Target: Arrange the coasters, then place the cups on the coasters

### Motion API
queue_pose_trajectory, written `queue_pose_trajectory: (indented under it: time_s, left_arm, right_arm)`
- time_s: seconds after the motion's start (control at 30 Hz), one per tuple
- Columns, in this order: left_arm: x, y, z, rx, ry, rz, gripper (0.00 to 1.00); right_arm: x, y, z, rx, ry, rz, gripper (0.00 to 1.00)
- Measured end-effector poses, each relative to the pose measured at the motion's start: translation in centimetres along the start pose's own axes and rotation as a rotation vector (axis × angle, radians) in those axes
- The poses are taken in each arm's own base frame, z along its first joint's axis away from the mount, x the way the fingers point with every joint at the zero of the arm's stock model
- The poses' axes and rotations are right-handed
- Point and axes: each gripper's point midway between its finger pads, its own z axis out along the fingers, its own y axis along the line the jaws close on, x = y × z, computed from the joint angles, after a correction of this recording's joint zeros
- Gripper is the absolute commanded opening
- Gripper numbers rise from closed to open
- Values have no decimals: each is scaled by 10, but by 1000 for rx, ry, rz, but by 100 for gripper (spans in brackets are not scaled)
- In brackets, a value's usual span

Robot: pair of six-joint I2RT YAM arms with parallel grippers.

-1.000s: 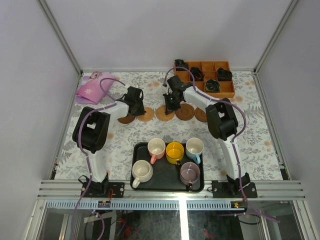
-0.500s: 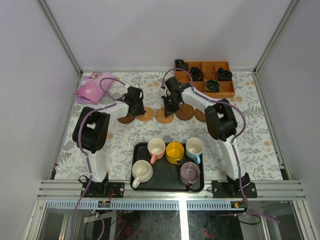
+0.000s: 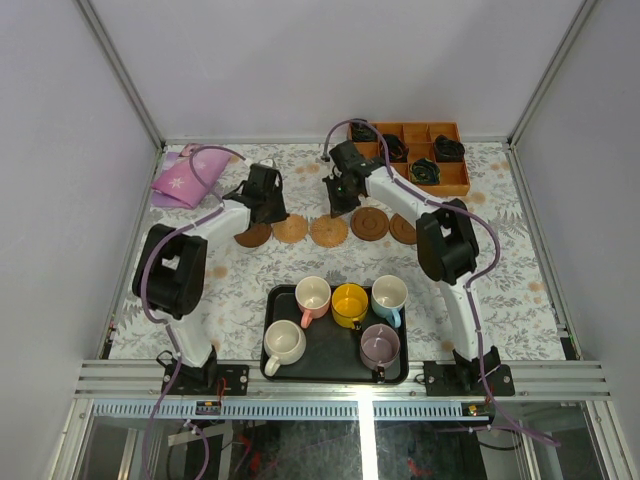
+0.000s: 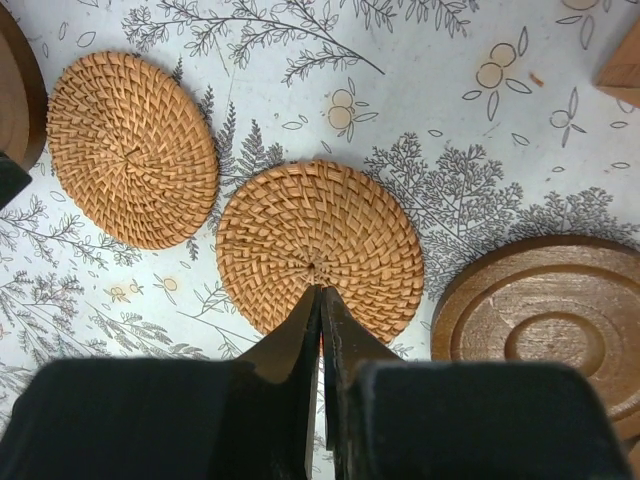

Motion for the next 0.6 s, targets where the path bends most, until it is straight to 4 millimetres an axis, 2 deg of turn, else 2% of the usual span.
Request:
queue_pose_trajectory:
  time_s: [0.17,0.37,0.6]
  left_arm:
    - [-6,-3,-12,8,-16,-1,3]
    - [-16,-5,-45,33,-79,-5,3]
    - [-14,16,-72,33,-143,-35,6]
  right_arm:
    - [-5,0,-9,12,-21,-6,3]
    - [5,-3,-29,32,-24,-3,3]
    - [19,-26,-49,128,-34,29,2]
